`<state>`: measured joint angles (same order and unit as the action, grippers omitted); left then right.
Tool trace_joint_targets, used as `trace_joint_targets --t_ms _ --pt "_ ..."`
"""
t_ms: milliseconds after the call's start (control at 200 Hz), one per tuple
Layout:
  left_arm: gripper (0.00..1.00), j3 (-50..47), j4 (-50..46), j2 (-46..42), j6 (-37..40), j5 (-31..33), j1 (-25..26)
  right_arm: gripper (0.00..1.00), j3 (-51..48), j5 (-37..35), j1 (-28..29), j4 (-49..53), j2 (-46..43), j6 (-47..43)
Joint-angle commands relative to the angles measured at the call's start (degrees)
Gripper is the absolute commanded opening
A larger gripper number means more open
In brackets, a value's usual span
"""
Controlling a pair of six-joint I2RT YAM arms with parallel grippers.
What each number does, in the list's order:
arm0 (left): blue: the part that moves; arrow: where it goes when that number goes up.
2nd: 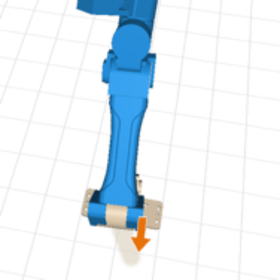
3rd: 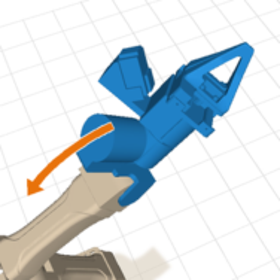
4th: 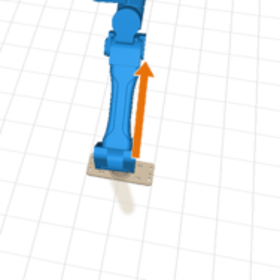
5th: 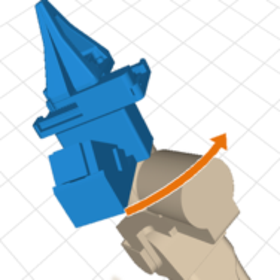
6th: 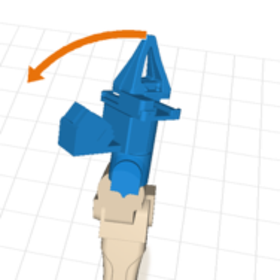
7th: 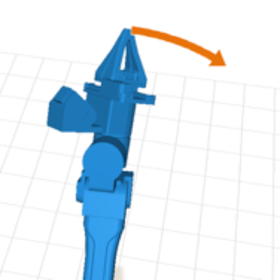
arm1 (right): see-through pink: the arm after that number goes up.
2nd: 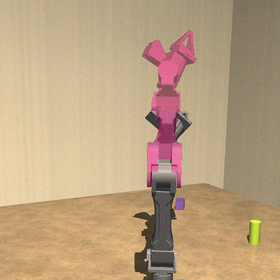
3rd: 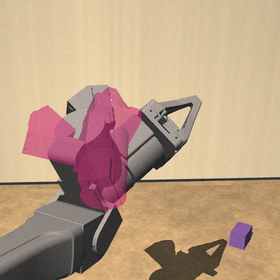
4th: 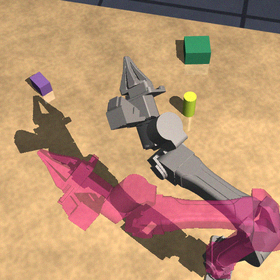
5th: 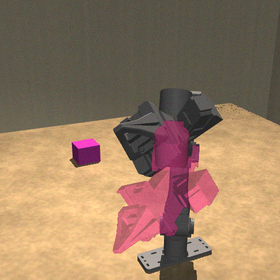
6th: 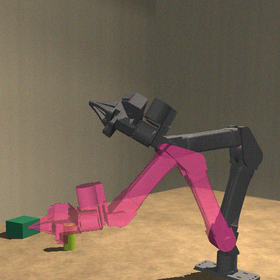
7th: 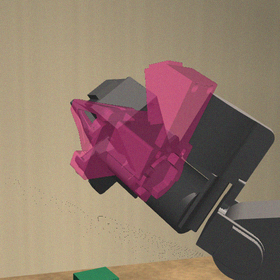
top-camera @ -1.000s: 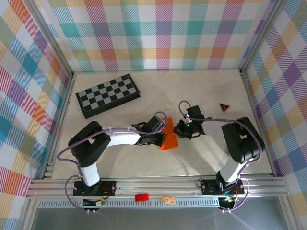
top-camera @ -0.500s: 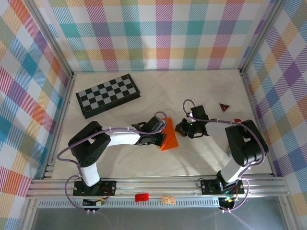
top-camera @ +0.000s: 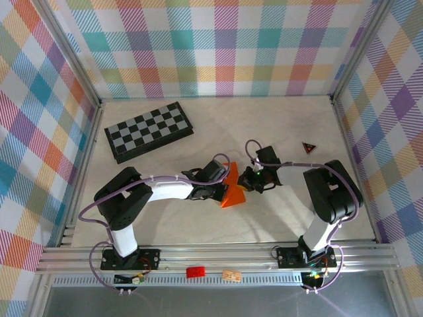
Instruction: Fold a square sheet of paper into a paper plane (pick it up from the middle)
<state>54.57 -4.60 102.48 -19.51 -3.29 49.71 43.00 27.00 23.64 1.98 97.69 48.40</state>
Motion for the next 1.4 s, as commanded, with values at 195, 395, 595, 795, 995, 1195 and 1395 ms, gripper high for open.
trace_joint_targets --t_ms 195,395,595,795,995,1195,1395 --pt "0.03 -0.2 -4.3 0.2 1.3 1.3 -0.5 0.10 1.6 3.4 1.7 -0.5 -4.2 -0.4" --pt "0.03 -0.3 -4.5 0.1 1.4 1.5 -0.5 0.09 1.4 3.5 4.2 -2.9 -1.4 3.7" --pt "0.03 -0.4 -4.3 0.3 1.4 1.4 -0.5 0.08 0.8 3.0 5.9 -1.3 0.8 2.2" --pt "0.03 -0.3 -4.2 0.1 1.3 1.4 -0.4 0.05 -0.5 -1.7 5.9 4.0 3.7 -0.4" --pt "0.05 0.0 -4.0 -0.7 1.3 1.7 -0.5 0.05 -0.8 -4.3 5.9 6.1 2.4 -1.3" --pt "0.21 1.5 -4.9 -2.4 0.5 2.5 -0.5 0.04 -1.1 -5.2 5.9 5.1 3.3 -0.7" --pt "0.43 0.3 -5.3 -7.0 -1.3 5.0 -0.6 0.03 -1.6 -5.0 5.8 3.6 4.2 -0.3"
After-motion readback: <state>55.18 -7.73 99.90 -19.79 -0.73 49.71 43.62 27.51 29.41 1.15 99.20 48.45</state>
